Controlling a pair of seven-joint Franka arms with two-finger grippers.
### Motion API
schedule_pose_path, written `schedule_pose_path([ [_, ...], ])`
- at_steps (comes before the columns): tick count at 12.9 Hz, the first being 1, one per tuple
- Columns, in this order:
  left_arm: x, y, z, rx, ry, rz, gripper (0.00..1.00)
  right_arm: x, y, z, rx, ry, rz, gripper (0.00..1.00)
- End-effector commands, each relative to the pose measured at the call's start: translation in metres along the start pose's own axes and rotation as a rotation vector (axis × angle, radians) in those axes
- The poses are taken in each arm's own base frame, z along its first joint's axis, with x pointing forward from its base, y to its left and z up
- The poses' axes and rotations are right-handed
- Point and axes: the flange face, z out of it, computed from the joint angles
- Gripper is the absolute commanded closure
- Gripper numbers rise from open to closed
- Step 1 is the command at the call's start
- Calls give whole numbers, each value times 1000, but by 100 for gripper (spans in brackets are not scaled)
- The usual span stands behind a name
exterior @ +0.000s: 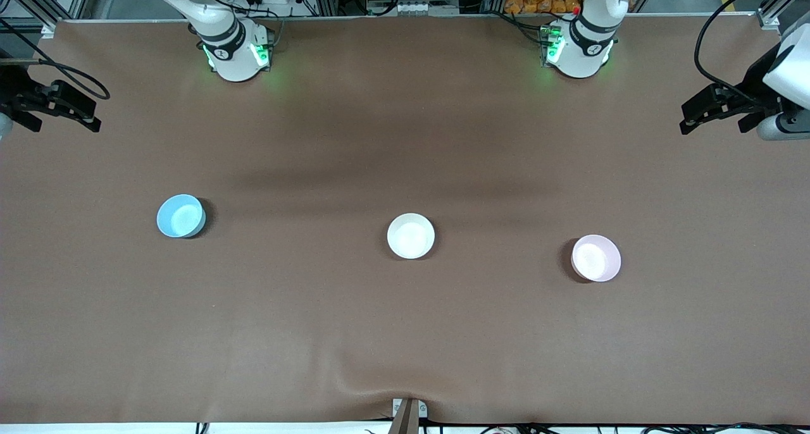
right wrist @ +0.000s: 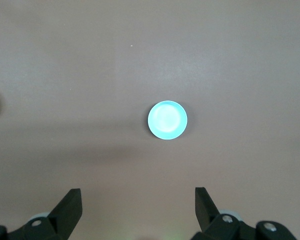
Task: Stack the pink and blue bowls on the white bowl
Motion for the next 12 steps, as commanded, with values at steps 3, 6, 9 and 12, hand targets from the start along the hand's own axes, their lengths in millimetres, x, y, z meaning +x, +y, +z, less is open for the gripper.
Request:
schedule_pose_path([
  [3,5,-9,-4,11,-10,4,0,-1,3,-2,4,-4,7,0],
  [6,11,-10,0,16,-14,5,0,-1,3,-2,3,-4,6,0],
  [9,12,-11,8,16,-34,10,0,-1,3,-2,3,-4,6,0],
  [12,12,-12,23,19,-63,5,0,-1,2,-2,4,-4,6,0],
])
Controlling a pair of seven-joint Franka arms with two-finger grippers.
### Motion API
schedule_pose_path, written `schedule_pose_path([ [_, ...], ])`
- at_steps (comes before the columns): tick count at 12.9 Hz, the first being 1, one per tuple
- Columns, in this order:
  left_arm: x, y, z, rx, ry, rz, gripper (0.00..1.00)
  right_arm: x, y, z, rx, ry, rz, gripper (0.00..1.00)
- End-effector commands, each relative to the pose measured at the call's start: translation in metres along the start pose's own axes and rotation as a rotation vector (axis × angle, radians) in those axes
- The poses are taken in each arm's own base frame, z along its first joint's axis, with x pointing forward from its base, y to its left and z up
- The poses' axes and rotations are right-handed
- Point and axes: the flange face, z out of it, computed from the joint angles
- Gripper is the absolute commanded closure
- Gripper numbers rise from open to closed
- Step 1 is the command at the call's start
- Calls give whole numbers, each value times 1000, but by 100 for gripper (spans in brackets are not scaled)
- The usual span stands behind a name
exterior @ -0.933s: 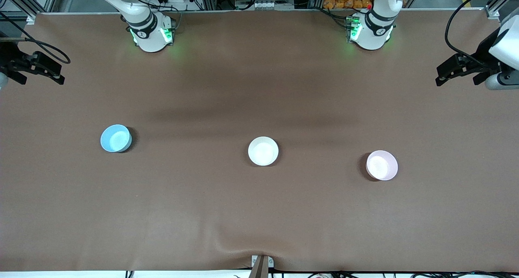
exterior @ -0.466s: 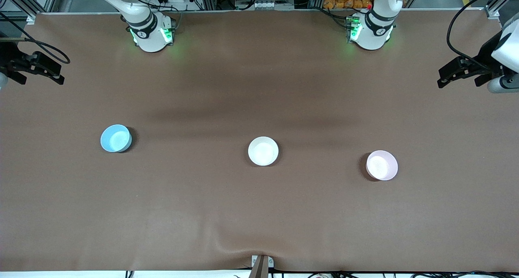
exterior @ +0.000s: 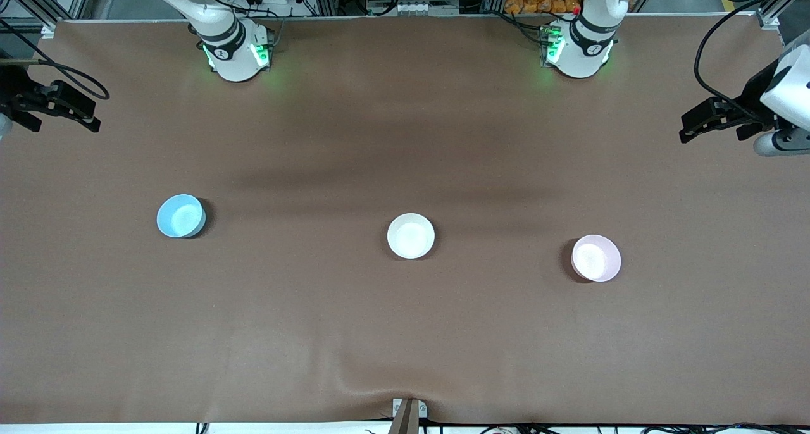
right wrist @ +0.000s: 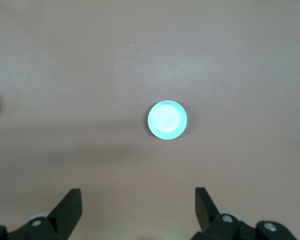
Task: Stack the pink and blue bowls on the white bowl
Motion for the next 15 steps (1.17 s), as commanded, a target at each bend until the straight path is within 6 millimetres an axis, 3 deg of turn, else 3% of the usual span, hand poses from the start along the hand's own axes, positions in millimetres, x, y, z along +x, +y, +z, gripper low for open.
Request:
schedule_pose_path([
  [1,1,-4,12,16,-26,14,0,-1,2,-2,4,-3,5,0],
  [6,14,-14,66,13,2,-4,0,-1,2,-2,3,-3,5,0],
  [9,22,-19,118,8,37,-14,0,-1,3,-2,3,-3,7,0],
  [11,37,-16,168,5,39,-10,0,-1,2,-2,3,-3,5,0],
  [15,57,-16,242,-2,29,-21,0,-1,3,-2,3,-3,7,0],
])
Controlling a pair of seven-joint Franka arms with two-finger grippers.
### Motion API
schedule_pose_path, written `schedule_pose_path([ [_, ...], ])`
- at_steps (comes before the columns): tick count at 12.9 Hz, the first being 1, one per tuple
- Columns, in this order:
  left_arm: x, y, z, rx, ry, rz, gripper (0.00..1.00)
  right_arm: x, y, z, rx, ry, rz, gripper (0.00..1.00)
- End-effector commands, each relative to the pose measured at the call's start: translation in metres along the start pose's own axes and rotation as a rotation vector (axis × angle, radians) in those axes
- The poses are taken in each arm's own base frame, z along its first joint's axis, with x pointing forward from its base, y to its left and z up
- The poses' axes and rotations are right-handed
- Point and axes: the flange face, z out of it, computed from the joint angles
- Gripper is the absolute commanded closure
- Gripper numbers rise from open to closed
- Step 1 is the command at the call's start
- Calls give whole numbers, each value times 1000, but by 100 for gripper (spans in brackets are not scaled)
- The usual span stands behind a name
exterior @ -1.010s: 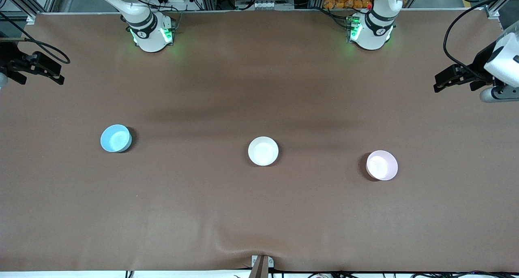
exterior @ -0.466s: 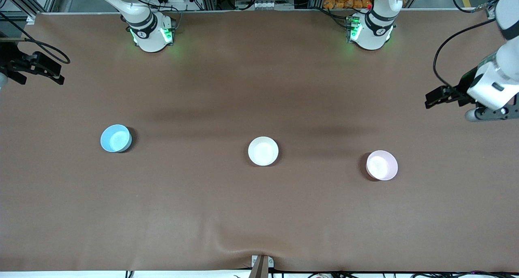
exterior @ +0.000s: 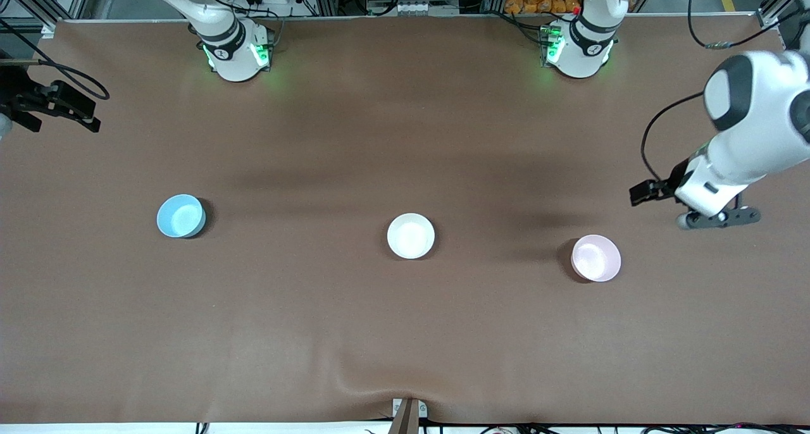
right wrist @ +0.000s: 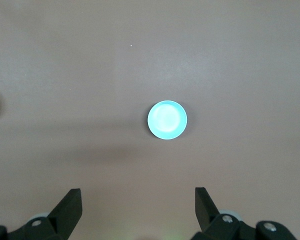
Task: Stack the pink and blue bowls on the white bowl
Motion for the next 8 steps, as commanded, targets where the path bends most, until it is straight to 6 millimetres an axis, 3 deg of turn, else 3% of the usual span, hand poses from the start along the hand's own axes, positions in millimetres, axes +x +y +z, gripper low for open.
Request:
schedule_pose_path([
  [1,8,-1,39,4,37,13,0,-1,3,-2,4,-3,6,0],
  [4,25,-3,84,-5,78,7,0,-1,2,-2,3,-2,5,0],
  [6,38,-21,105,-7,96,-21,0,-1,3,-3,3,-1,6,0],
  [8,48,-22,121,-10,109,-25,0,-1,3,-2,4,-3,6,0],
])
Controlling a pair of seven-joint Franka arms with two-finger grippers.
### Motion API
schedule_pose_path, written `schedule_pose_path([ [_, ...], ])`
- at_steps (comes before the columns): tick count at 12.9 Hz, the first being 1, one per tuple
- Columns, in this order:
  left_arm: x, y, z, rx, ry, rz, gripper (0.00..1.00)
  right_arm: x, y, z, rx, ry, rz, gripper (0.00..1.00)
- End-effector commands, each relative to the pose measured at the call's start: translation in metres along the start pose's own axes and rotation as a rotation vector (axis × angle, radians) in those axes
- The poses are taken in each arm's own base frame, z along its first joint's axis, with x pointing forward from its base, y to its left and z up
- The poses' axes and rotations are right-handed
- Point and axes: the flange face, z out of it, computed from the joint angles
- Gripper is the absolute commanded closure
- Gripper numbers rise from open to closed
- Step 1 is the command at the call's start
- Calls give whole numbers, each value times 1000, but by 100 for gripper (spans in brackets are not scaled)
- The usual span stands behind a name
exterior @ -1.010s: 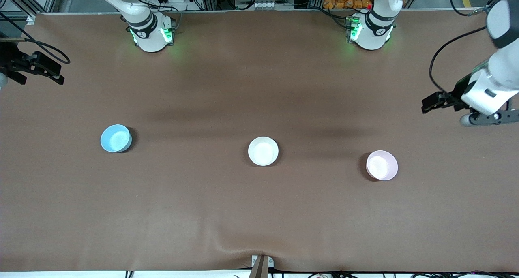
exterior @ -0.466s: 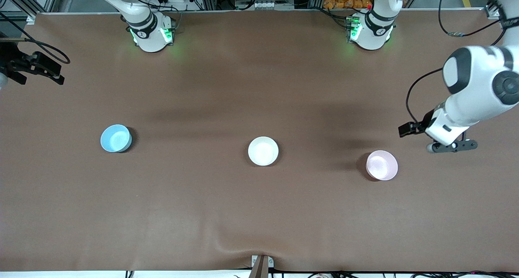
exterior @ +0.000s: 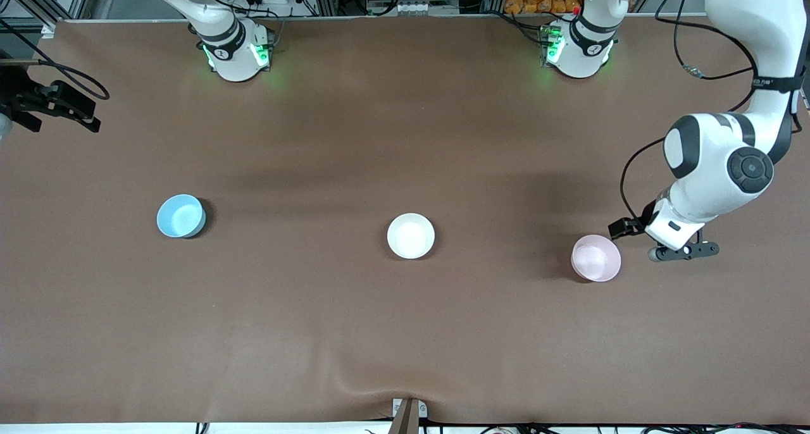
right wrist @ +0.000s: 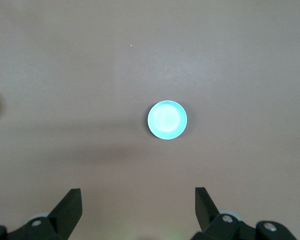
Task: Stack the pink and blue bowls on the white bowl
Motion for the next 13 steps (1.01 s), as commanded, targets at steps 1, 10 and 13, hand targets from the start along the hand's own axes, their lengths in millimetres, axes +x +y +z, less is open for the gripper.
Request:
schedule_pose_path([
  [1,16,-4,16,7,16,11,0,-1,2,-2,3,-2,5,0],
  [10,25,-10,70,0,17,-3,6,-1,3,-2,4,-2,7,0],
  [13,26,-10,78,0,10,-2,26,-1,3,-2,4,-4,7,0],
])
